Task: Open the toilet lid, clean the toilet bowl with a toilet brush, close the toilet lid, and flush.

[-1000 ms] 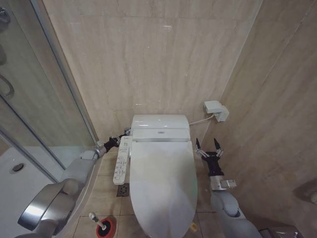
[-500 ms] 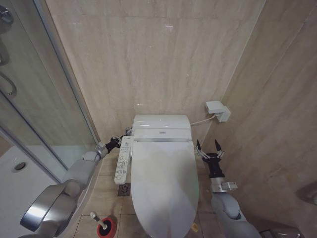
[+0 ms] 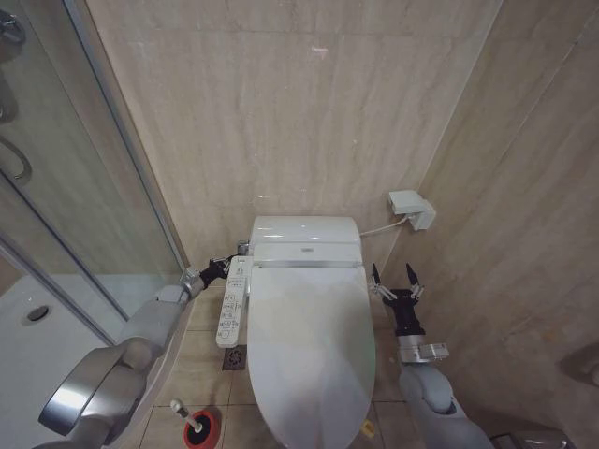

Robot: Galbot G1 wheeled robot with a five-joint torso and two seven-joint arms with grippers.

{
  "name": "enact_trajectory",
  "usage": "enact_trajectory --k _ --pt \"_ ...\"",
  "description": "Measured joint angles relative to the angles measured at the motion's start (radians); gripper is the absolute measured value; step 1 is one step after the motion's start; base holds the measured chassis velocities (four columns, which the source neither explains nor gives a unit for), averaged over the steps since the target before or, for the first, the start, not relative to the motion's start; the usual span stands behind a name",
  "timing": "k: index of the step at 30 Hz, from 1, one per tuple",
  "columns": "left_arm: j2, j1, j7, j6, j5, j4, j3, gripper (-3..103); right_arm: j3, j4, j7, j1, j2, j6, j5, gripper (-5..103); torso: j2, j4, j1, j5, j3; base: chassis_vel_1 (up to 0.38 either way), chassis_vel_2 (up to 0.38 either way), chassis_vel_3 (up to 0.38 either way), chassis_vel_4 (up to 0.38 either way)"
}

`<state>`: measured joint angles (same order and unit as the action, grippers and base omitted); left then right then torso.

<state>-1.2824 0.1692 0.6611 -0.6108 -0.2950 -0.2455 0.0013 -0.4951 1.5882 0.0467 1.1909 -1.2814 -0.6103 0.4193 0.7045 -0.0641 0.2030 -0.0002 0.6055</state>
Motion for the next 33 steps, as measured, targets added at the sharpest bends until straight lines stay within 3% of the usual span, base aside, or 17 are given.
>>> enact_trajectory --k 33 --pt "-0.007 -0.02 0.001 0.004 0.0 0.026 0.003 0 -0.012 0.003 -0.001 -0.001 0.019 0.002 0.011 100 0.0 0.0001 0.0 0.0003 0.0 0.0 0.0 0.0 0.0"
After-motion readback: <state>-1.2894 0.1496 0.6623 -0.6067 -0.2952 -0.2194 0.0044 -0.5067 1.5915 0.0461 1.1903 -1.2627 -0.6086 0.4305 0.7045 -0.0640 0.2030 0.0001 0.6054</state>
